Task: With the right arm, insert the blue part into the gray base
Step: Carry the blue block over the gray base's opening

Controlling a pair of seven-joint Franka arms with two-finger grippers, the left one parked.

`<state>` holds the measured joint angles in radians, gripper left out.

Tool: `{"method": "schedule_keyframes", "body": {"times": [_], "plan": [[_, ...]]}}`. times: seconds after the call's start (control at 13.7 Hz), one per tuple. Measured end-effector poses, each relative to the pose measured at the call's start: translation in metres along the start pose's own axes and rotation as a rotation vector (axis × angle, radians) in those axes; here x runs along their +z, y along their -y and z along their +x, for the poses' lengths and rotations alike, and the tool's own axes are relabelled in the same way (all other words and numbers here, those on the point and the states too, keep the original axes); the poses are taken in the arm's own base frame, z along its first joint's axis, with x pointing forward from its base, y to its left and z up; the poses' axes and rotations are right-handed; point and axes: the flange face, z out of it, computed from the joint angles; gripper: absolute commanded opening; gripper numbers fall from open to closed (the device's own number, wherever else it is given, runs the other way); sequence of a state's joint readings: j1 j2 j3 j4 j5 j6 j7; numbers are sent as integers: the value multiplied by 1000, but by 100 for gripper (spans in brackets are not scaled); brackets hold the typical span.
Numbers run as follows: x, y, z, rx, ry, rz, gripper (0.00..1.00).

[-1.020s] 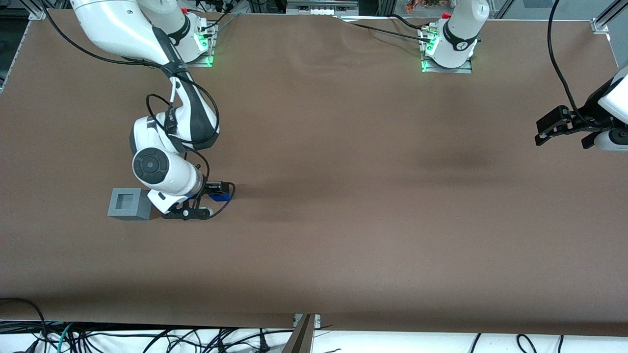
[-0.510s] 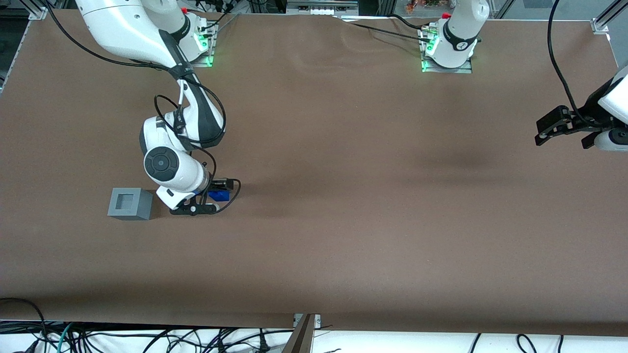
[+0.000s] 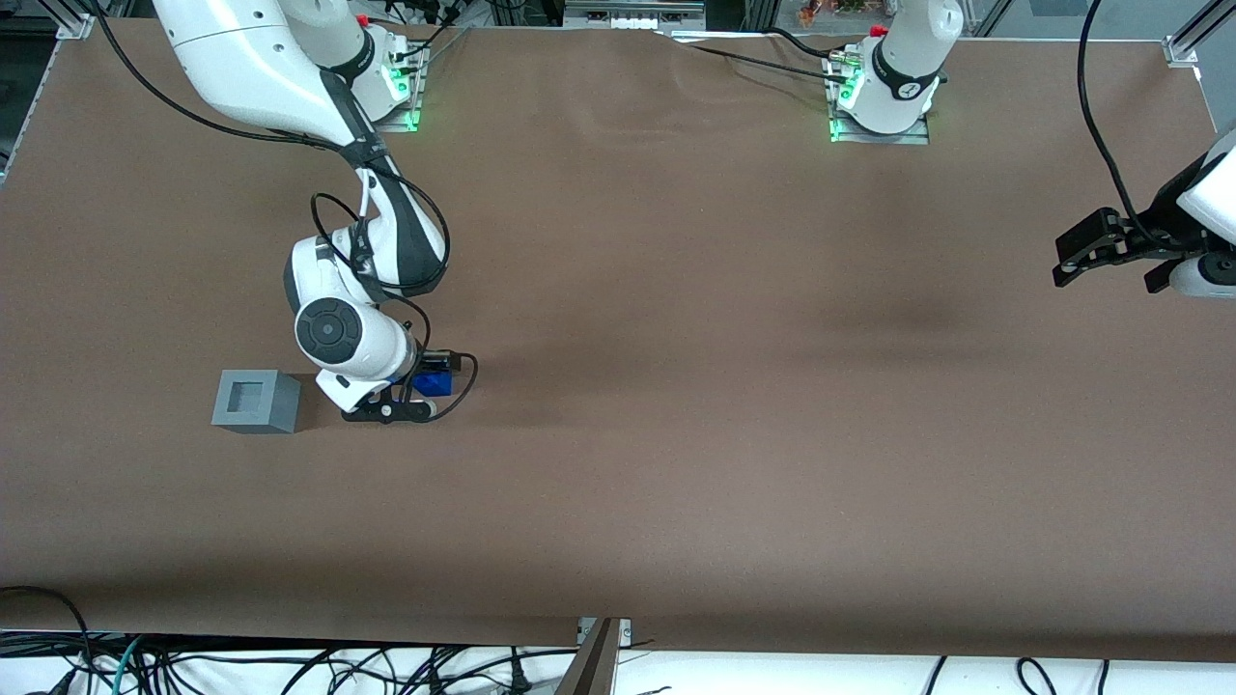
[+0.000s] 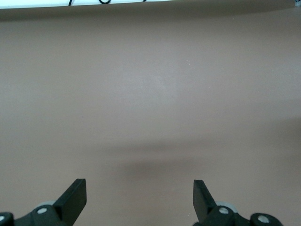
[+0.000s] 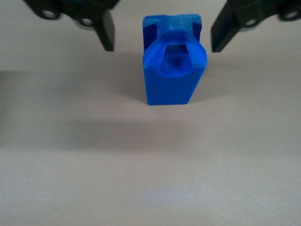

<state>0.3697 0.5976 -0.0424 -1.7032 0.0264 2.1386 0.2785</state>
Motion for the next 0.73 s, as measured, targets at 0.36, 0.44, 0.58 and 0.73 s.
{"method": "schedule_keyframes", "body": {"times": [0.36, 0.44, 0.58, 0.73], "plan": [[-3, 0, 1, 1, -5, 3, 46], [-8, -1, 2, 3, -15, 4, 46], [-36, -18, 9, 26, -45, 4, 46], [-80, -56, 13, 48, -55, -8, 46]]}}
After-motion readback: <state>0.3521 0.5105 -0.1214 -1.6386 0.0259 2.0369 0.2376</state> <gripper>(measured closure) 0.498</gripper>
